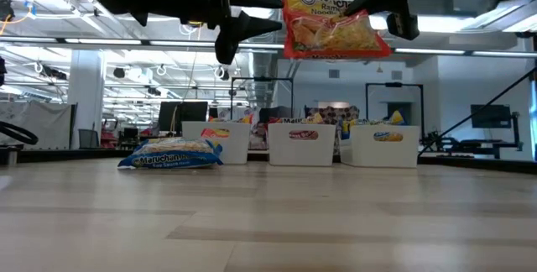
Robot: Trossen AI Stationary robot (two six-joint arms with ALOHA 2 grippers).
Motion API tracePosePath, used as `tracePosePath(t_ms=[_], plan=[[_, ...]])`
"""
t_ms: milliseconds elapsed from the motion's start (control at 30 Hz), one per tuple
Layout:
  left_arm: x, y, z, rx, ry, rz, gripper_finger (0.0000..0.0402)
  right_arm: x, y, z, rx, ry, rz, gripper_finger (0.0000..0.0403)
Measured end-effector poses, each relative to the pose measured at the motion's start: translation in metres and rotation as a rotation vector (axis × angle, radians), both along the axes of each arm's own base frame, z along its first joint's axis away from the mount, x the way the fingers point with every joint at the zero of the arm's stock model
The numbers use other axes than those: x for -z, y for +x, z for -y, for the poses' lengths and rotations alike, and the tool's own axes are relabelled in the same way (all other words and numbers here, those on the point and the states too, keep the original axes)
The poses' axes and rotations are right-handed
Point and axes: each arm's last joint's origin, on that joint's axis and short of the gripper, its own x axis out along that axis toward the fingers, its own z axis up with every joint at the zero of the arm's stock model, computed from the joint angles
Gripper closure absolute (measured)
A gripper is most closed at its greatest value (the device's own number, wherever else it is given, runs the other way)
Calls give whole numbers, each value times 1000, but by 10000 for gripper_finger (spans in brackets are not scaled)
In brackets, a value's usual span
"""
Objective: Sort Maruchan noodles
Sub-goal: Put the orange noodle pack into the left white bin
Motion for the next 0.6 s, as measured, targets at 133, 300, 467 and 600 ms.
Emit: tracePosePath(t_ms=[133,300,467,600], plan=[[-1,-1,-9,-15,-13,4,252,-1,0,0,9,7,7,395],[-3,-2,-18,35,-32,14,252,4,8,3,30,0,0,394],[-11,1,-24,92,-19,23,252,14,23,6,34,5,-6,394],[-11,4,-26,102,-29,-48,252,16,29,7,17,17,13,394]])
